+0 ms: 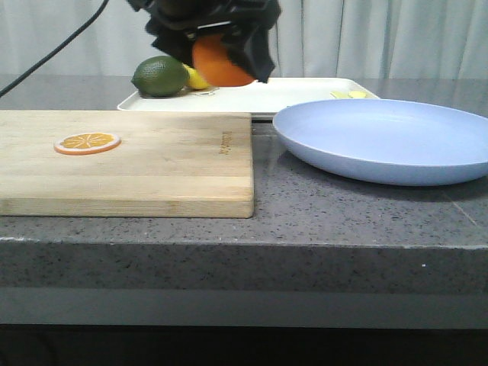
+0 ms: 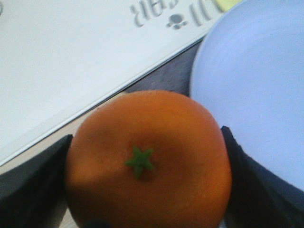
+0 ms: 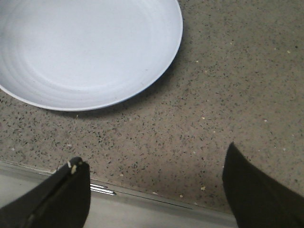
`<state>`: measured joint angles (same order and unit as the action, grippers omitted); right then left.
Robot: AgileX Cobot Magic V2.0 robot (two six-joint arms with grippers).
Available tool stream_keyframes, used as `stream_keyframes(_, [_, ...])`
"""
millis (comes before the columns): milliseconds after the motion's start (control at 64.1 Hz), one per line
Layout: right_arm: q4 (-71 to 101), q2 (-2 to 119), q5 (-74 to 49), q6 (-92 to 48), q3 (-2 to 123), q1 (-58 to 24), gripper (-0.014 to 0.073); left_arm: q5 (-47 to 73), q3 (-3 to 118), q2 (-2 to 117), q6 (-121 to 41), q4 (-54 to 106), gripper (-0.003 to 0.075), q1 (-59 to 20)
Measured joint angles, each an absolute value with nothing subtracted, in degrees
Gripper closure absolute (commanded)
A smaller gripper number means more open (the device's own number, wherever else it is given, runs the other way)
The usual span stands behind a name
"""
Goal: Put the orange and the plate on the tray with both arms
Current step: 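Lift the orange with the left gripper and carry it over the blue plate, then lower the orange onto the blue plate and open the left gripper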
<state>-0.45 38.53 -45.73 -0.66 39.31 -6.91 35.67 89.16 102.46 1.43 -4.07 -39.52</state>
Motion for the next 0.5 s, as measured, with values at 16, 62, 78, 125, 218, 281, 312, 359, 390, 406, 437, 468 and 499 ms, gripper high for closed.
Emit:
stream_keyframes(16, [-0.45, 38.53, -45.73, -0.66, 39.31, -6.91, 0.0009, 35.67, 89.55, 102.49, 1.43, -4.23, 0.0301, -40.05])
stream_keyframes(62, [-0.45, 38.53, -45.73, -0.66, 39.31, -6.91, 0.0009, 35.67, 90.61, 102.96, 1.43, -4.45, 0.0301, -41.66])
stream_keyframes(78, [-0.45, 38.53, -45.73, -0.66, 39.31, -6.91, 0.0009, 35.67, 91.30, 103.16, 1.43, -4.46, 0.0301, -42.16])
stream_keyframes(125, [-0.45, 38.53, -45.73, -0.66, 39.31, -6.91, 0.0009, 35.67, 92.79, 104.13, 1.43, -4.56, 0.0301, -43.59])
stream_keyframes(218, [-0.45, 38.53, -45.73, -0.66, 39.31, -6.91, 0.0009, 35.67, 96.05, 106.77, 1.43, -4.55, 0.0301, -46.36])
stream_keyframes(281, [-0.45, 38.53, -45.73, -0.66, 39.31, -6.91, 0.0009, 35.79, 98.19, 108.98, 1.43, -4.55, 0.0301, -47.49])
stream_keyframes(312, [-0.45, 38.53, -45.73, -0.66, 39.31, -6.91, 0.0009, 35.79, 99.23, 110.15, 1.43, -4.55, 0.0301, -48.16])
stream_keyframes(359, [-0.45, 38.53, -45.73, -0.66, 39.31, -6.91, 0.0009, 35.79, 100.96, 112.17, 1.43, -4.58, 0.0301, -48.88])
stream_keyframes(390, [-0.45, 38.53, -45.73, -0.66, 39.31, -6.91, 0.0009, 35.79, 101.80, 113.29, 1.43, -4.58, 0.0301, -49.31])
stream_keyframes(406, [-0.45, 38.53, -45.73, -0.66, 39.31, -6.91, 0.0009, 35.79, 102.20, 113.83, 1.43, -4.58, 0.0301, -49.54])
stream_keyframes(437, [-0.45, 38.53, -45.73, -0.66, 39.31, -6.91, 0.0009, 35.79, 102.99, 114.87, 1.43, -4.58, 0.0301, -49.95])
stream_keyframes(468, [-0.45, 38.53, -45.73, -0.66, 39.31, -6.91, 0.0009, 35.79, 103.94, 116.12, 1.43, -4.68, 0.0301, -50.23])
stream_keyframes(499, [-0.45, 38.53, -45.73, -0.66, 39.31, -6.91, 0.0009, 35.79, 104.65, 117.04, 1.43, -4.68, 0.0301, -50.50])
